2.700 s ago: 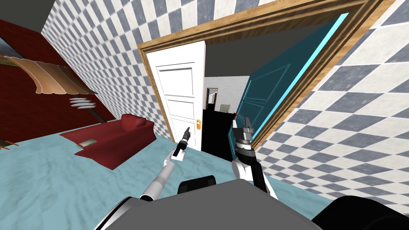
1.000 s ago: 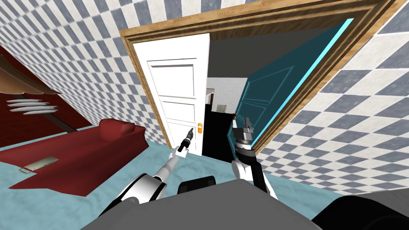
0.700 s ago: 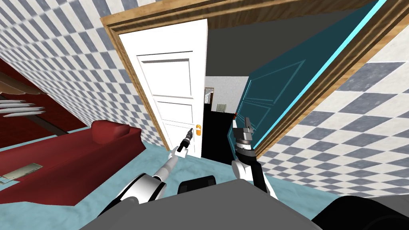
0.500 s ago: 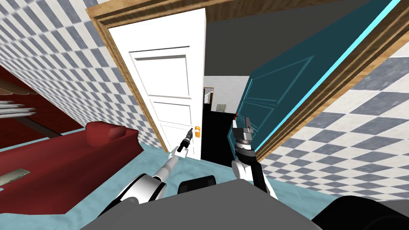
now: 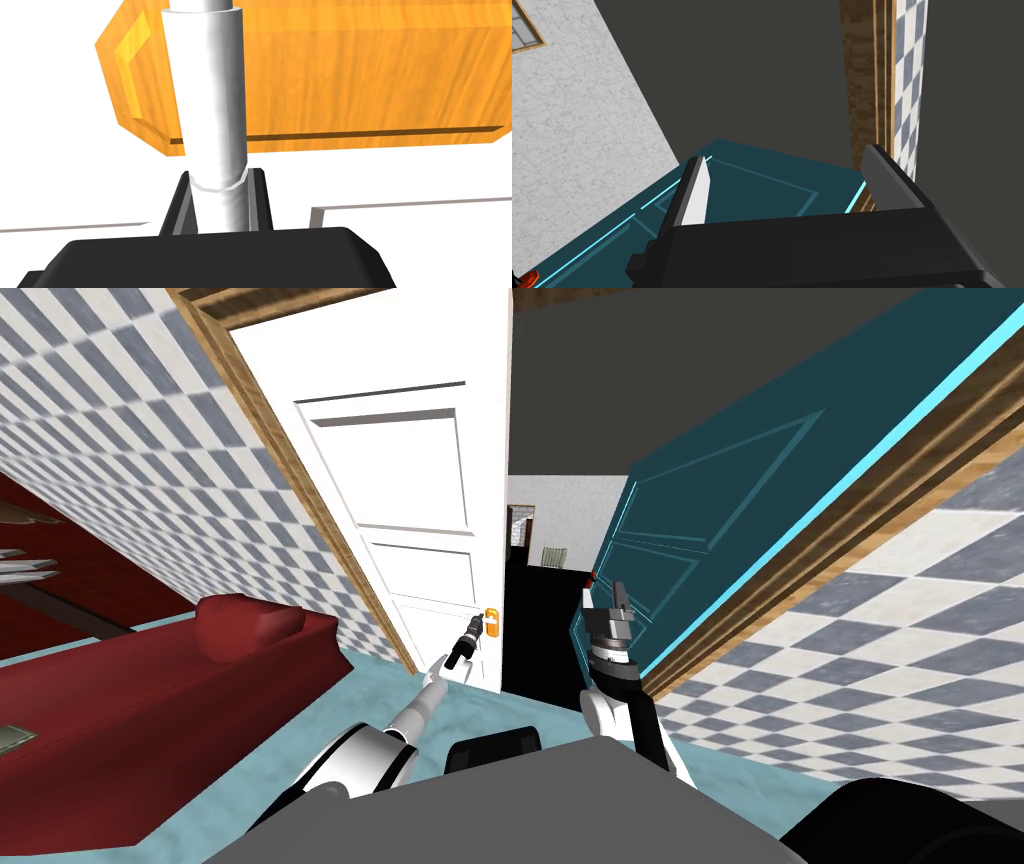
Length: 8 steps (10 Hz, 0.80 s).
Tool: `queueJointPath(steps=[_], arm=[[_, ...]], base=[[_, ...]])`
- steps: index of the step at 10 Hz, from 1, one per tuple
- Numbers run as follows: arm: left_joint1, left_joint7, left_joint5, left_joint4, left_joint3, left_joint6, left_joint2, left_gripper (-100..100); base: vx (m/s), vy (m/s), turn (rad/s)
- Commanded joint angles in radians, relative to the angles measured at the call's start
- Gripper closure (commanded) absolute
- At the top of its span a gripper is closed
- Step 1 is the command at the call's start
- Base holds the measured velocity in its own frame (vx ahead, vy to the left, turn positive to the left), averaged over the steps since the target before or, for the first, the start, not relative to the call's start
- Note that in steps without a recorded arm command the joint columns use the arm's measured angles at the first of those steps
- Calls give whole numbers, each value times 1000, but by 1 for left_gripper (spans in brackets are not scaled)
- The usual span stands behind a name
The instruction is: Push the door open
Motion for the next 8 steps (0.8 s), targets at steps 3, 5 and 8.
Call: queueJointPath(steps=[3, 5, 8], arm=[[1, 0, 0, 1, 0, 1, 0, 100], [0, -5, 3, 2, 12, 1, 9, 100], [0, -13, 10, 5, 36, 1, 25, 100]], base=[[-7, 4, -5], [37, -32, 14], [161, -114, 48]])
